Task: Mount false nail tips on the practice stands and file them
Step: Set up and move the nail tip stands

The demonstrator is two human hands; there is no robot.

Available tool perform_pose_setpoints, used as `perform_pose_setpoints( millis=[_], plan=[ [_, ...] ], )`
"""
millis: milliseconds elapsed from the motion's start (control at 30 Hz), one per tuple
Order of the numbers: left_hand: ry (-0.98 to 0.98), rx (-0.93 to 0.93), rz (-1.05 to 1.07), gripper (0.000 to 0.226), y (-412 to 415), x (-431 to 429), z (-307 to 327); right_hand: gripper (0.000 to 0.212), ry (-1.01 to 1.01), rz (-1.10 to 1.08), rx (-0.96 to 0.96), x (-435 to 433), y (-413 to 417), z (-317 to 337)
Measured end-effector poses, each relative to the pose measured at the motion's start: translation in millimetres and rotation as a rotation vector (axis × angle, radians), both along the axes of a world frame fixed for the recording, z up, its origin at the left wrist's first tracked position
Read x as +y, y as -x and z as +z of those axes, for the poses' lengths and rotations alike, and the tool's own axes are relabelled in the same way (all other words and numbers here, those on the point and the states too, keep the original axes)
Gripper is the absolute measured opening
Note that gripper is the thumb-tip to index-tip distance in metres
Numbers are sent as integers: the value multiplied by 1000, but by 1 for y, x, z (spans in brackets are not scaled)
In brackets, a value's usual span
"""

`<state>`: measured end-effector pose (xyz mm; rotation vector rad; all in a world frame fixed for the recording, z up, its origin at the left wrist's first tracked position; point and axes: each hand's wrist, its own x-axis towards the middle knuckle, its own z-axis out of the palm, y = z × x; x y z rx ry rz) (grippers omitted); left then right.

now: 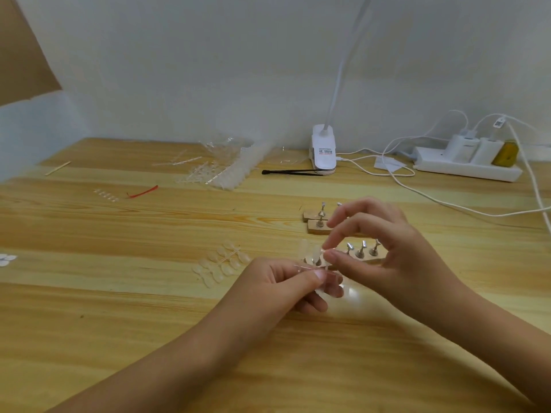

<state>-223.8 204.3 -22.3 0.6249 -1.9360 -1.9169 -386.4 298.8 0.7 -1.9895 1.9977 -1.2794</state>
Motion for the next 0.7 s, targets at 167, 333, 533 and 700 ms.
perform_pose_setpoints(
  millis=[167, 333, 533, 700],
  plan=[
    [-52, 24, 8, 31, -1, -3, 1, 22, 269, 29, 609, 2, 0, -7],
    [247, 46, 42, 22, -4, -1, -3, 15, 47, 116, 46, 0, 3, -3],
    [755, 222, 0, 19, -8, 3, -5, 14, -223, 279, -629, 2, 18, 11],
    [285, 220, -152, 24, -9, 0, -4, 20, -184, 166, -301, -1, 22, 8]
  ],
)
